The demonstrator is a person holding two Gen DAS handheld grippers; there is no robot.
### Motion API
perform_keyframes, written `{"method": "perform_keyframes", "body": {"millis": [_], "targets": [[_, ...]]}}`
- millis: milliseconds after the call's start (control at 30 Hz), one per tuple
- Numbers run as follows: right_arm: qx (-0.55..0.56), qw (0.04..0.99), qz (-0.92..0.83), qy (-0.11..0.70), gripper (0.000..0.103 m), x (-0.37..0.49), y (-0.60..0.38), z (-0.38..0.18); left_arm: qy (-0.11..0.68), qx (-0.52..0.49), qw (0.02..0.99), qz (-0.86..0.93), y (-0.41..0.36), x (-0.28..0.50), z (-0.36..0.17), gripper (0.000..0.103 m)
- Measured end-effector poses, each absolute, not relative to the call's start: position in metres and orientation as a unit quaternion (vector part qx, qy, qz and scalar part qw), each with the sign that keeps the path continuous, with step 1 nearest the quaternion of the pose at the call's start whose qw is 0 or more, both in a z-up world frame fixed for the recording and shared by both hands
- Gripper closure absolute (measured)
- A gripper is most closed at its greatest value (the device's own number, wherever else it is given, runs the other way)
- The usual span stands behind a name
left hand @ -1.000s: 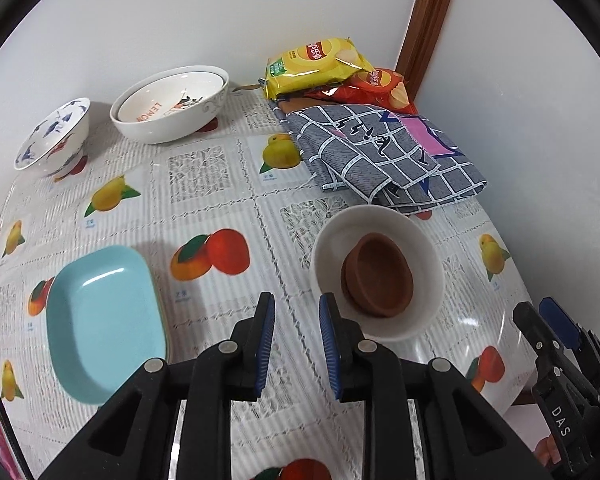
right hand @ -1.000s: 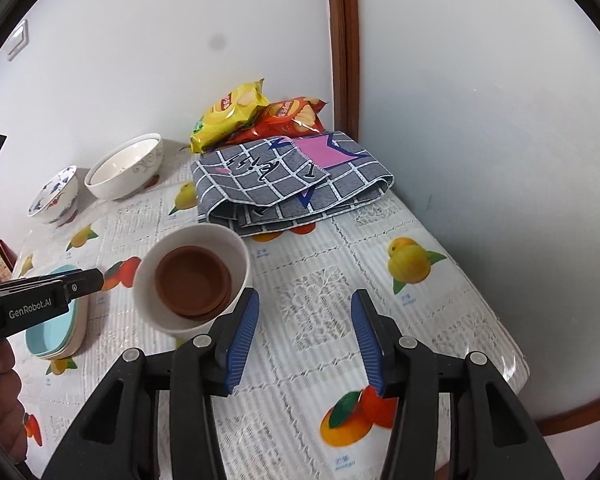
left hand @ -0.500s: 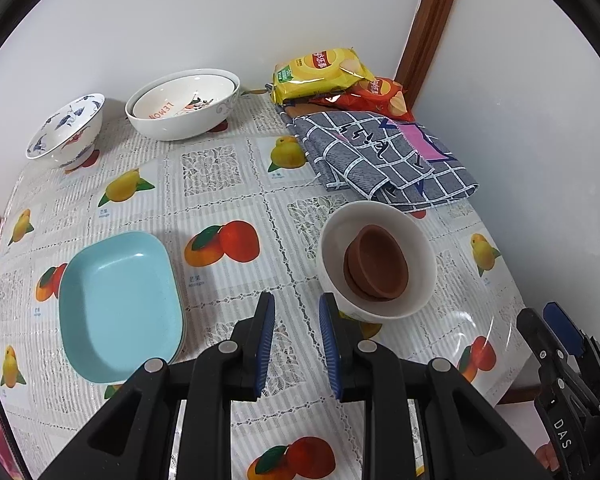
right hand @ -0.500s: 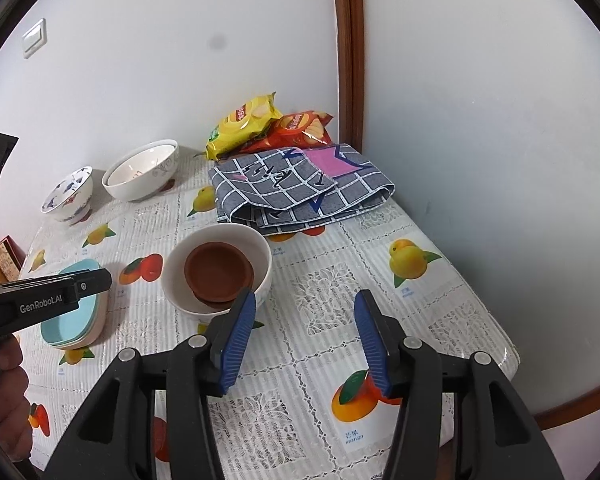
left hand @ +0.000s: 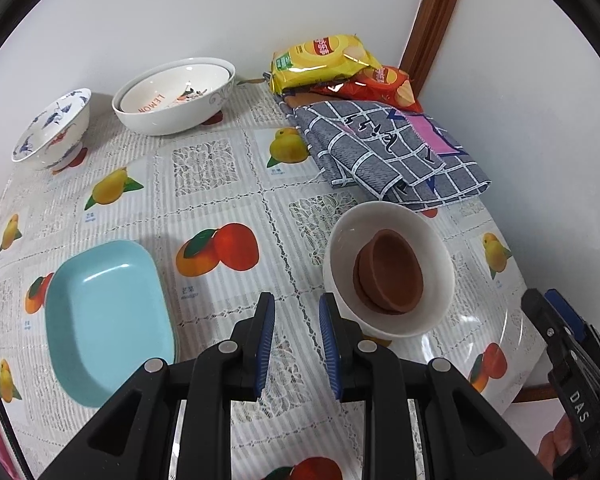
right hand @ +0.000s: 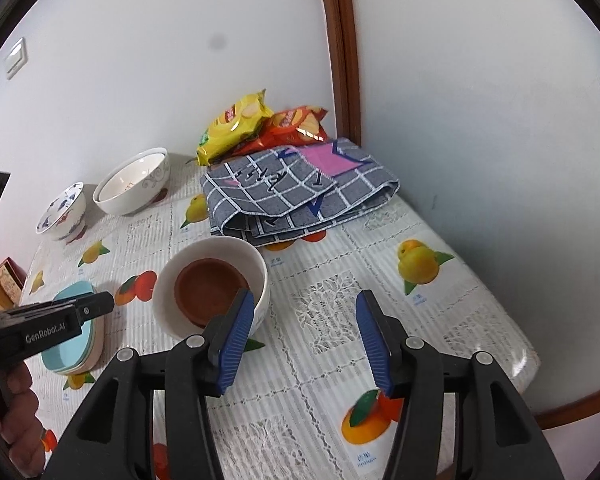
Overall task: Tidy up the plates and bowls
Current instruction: 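Move both grippers to the rim of the large white bowl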
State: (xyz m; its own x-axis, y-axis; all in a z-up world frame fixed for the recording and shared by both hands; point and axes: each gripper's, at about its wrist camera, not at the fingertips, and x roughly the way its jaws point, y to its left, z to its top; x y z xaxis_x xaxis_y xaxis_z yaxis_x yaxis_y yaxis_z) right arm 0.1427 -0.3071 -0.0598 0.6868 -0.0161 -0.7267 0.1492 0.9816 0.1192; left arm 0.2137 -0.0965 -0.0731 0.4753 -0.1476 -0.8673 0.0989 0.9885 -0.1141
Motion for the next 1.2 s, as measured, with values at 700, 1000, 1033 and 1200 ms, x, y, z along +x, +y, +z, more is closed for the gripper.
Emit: {"method": "perform_keyframes", "body": {"millis": [700,1000,1033,1200], "targets": [[0.066,0.873,0.008,0.483,0.072,0.232,-0.288,-0.116,0.543,-0.028,0.835,-0.082,-0.103,0.274,-0.112,0.081],[0.063,0.860,0.001,0.506,0.073,0.242,-0.287,-0.134,0.537,-0.025,0.838,-0.092,-0.105,0.276,-0.107,0.081],[0.064,0.859,0.000,0.507,0.073,0.242,-0.288,-0.135,0.537,-0.030,0.838,-0.094,-0.103,0.275,-0.106,0.081],[0.069,0.860,0.003,0.505,0.073,0.240,-0.289,-0.135,0.531,-0.041,0.839,-0.114,-0.101,0.272,-0.097,0.079]]}}
